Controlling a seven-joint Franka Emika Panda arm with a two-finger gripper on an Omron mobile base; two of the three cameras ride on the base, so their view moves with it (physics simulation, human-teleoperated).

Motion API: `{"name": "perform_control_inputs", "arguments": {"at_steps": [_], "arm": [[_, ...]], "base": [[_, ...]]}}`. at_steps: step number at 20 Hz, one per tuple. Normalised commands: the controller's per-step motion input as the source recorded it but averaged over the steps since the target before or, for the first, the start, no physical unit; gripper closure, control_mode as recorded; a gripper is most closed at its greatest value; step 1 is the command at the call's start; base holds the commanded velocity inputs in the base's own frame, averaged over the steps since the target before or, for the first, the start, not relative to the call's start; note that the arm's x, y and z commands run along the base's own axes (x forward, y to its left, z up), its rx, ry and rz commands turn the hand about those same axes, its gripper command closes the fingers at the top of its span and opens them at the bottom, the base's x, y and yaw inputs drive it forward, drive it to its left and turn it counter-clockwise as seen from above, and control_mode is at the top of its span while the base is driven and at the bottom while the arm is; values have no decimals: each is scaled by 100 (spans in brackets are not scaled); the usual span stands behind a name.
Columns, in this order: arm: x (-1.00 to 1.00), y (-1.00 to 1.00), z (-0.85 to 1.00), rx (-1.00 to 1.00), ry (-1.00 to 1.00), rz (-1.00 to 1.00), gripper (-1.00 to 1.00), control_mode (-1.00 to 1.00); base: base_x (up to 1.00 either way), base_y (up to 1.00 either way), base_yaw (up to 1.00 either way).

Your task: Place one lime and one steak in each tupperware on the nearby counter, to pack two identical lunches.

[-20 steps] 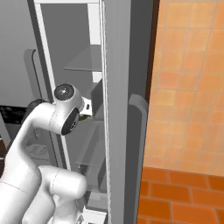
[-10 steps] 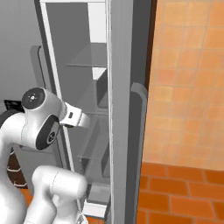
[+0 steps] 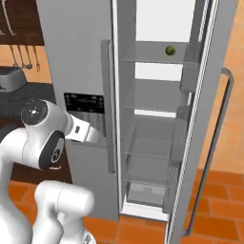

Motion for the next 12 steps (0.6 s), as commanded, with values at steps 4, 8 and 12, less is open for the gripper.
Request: {"name": "perform_control_inputs", "arguments": {"at_steps": [4, 8, 12], "arm": [[0, 0, 0, 0, 0, 0, 100, 100], [0, 0, 0, 0, 0, 0, 100, 100], [0, 0, 0, 0, 0, 0, 100, 100]], "base": [[1, 100, 17], [4, 100, 17], [8, 100, 36]]}}
